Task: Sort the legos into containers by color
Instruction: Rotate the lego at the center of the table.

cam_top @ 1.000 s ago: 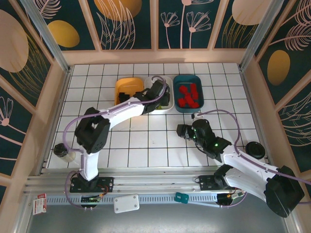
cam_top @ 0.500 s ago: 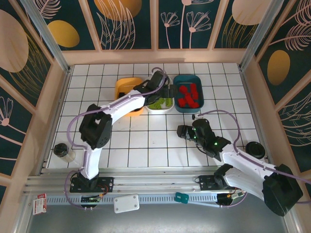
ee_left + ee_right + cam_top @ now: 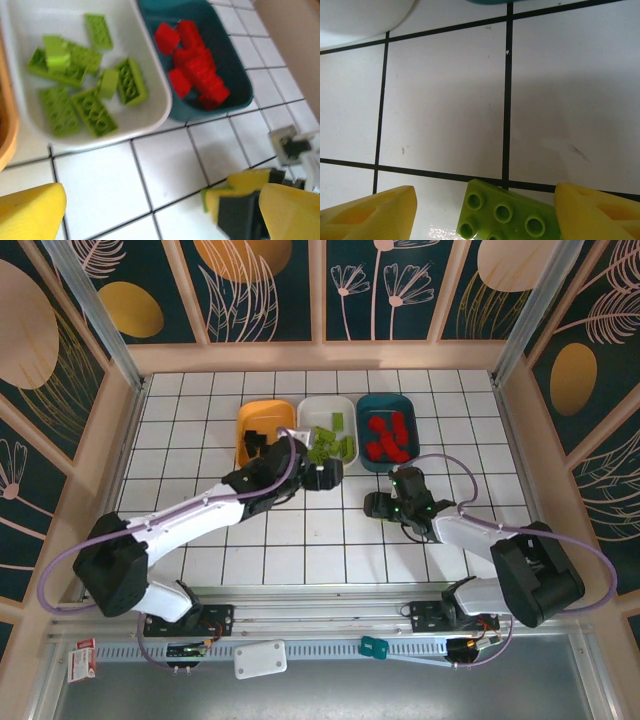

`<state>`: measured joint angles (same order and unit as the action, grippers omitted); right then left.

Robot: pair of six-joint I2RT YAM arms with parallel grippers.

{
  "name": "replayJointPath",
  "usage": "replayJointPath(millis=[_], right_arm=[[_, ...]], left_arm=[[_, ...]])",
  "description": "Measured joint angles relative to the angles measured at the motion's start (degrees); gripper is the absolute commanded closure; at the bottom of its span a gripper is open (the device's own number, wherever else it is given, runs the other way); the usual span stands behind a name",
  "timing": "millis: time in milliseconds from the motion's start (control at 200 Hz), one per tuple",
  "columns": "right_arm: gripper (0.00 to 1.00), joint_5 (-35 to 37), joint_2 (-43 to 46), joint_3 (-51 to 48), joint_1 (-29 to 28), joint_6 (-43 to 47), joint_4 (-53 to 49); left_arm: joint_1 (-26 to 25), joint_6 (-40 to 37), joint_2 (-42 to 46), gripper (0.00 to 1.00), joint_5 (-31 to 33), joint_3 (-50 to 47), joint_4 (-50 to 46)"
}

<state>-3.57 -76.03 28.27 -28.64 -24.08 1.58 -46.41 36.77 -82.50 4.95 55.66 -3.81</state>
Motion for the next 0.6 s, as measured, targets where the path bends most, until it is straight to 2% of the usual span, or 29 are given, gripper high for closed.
replayJointPath(millis=[135,350,601], right_arm=[[0.32,-0.44,0.11,-0.02,-0.98,-0.26,-0.11],[0.39,0.81,2.03,-0.02,-8.48,-2.27,-4.52],[0.43,8.96,-2.54,5.42,-14.03,-2.86,-11.74]], left_arm=[[0.0,1.77,4.85,0.01,0.46,-7.48,0.15],[0.0,2.97,8.55,0.01,1.9,-10.82,0.28],[0.0,3.65,8.59,0.02,2.71,-11.54,0.59]])
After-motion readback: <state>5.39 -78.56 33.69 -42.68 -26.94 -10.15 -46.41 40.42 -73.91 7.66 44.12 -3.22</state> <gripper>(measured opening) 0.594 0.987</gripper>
